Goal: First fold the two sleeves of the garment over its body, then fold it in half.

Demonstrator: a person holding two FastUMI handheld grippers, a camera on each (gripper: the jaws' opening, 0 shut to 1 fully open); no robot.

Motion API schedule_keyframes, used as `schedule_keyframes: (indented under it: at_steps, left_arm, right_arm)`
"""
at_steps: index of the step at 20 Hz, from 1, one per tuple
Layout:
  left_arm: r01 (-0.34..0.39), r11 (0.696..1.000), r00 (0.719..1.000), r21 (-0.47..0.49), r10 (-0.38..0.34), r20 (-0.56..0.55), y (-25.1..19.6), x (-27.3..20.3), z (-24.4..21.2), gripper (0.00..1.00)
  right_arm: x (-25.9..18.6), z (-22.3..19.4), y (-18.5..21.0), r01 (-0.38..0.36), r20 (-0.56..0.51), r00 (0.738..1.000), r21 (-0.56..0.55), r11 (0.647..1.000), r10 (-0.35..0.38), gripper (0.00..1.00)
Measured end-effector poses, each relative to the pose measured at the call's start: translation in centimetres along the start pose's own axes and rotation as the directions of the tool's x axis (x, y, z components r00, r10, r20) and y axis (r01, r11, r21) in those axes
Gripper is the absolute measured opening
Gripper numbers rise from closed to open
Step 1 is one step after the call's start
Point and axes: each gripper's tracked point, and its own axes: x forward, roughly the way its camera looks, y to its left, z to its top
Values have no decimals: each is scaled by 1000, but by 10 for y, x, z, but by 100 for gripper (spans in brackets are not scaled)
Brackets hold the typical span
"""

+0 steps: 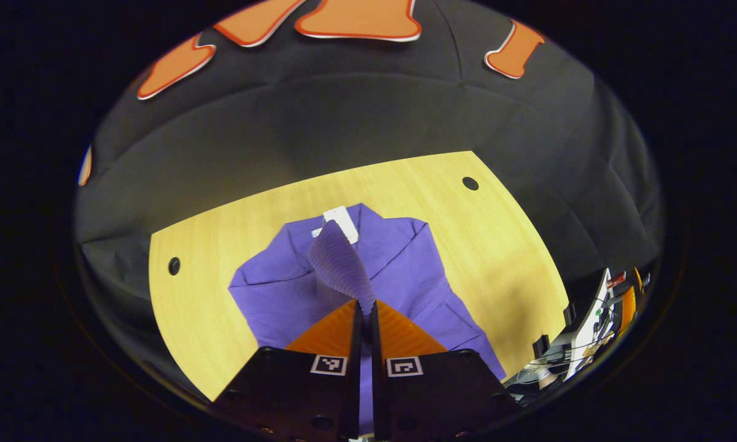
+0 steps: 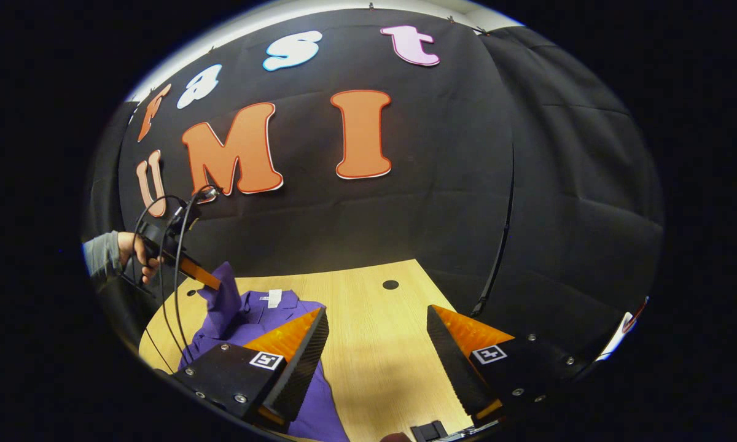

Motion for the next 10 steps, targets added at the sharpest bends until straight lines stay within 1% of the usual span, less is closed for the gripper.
schedule_keyframes:
  at_steps: [1, 2, 3, 4, 5, 6, 7, 9, 10]
  left_arm:
    - [9, 1000, 1000, -3, -9, -13, -18, 23, -1, 10]
    - [18, 1000, 1000, 3, -17, -22, -28, 35, -4, 12]
    - [26, 1000, 1000, 10, -26, -8, -39, 47, -2, 14]
    - [55, 998, 998, 11, -55, 25, -54, 52, 2, 20]
    - [90, 996, 994, 14, -90, 58, -67, 51, 9, 24]
    - [110, 994, 987, 29, -112, 110, -75, 39, 16, 43]
    - [112, 993, 981, 44, -118, 156, -76, 26, 20, 43]
    - [83, 995, 958, 53, -94, 269, -68, -8, 28, 81]
    - [62, 997, 944, 46, -73, 321, -62, -23, 32, 92]
  right_arm:
    - [2, -4, -8, 5, -8, 1000, 6, 1000, -5, 96]
    - [2, -7, -12, 6, -16, 1000, 11, 1000, -6, 95]
    - [3, -8, -16, 6, -21, 1000, 10, 1000, -5, 95]
    - [6, -9, -21, 10, -27, 1000, 6, 1000, -10, 95]
    - [7, -11, -23, 7, -35, 999, 6, 1000, -7, 95]
    - [8, -11, -22, 1, -40, 999, 4, 1000, -1, 95]
    - [10, -10, -20, -6, -40, 999, 0, 1000, 6, 96]
    - [15, -6, -11, -31, -38, 999, -19, 999, 30, 95]
    - [19, -1, -2, -44, -28, 999, -30, 999, 43, 96]
